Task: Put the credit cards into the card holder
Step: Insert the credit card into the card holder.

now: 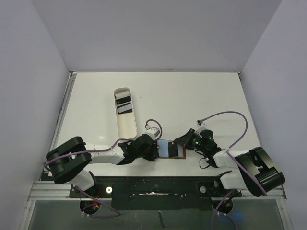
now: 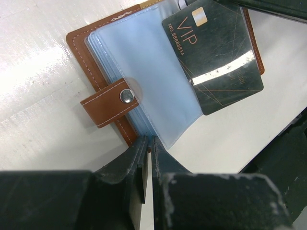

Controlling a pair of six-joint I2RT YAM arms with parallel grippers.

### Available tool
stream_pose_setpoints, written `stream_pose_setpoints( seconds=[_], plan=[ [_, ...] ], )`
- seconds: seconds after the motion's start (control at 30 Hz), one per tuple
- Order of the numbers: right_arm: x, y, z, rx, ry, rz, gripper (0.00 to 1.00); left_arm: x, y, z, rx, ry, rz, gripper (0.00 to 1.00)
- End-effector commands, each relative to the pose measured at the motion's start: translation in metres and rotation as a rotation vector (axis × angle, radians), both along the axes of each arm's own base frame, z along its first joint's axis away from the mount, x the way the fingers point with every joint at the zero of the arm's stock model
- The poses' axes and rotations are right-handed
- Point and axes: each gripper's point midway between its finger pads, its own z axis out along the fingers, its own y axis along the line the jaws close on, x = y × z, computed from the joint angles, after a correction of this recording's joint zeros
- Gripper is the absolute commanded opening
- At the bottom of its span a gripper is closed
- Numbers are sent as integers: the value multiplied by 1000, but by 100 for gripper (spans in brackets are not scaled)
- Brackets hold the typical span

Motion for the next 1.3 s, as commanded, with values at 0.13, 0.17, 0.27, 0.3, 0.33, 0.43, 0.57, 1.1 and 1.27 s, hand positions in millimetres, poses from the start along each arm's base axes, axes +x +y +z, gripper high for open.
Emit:
stream_pose_setpoints(
  seconds=[0.13, 0.17, 0.27, 0.3, 0.33, 0.43, 0.57, 1.1, 1.27],
  plan=[
    [9, -5, 10, -23, -70, -22, 0, 4, 2, 9, 7, -31, 23, 6],
    [9, -5, 11, -25, -74, -25, 0, 5, 3, 9, 13, -33, 26, 6],
    [7, -7, 10, -29, -75, -31, 0, 5, 4, 11, 8, -38, 29, 5],
    [7, -7, 10, -30, -74, -33, 0, 6, 4, 11, 5, -41, 32, 6],
    [7, -8, 10, -32, -74, -33, 0, 6, 4, 11, 3, -44, 36, 5],
    [6, -10, 9, -33, -77, -43, 0, 7, 4, 9, 9, -44, 39, 5],
    [5, -12, 6, -45, -81, -44, 0, 6, 5, 8, 7, -40, 41, 5],
    [10, -1, 7, -34, -117, -5, 0, 4, 0, 6, -3, -29, 31, 6],
    [10, 5, 9, -33, -129, 8, 0, 3, -1, 6, -4, -29, 29, 6]
  ],
)
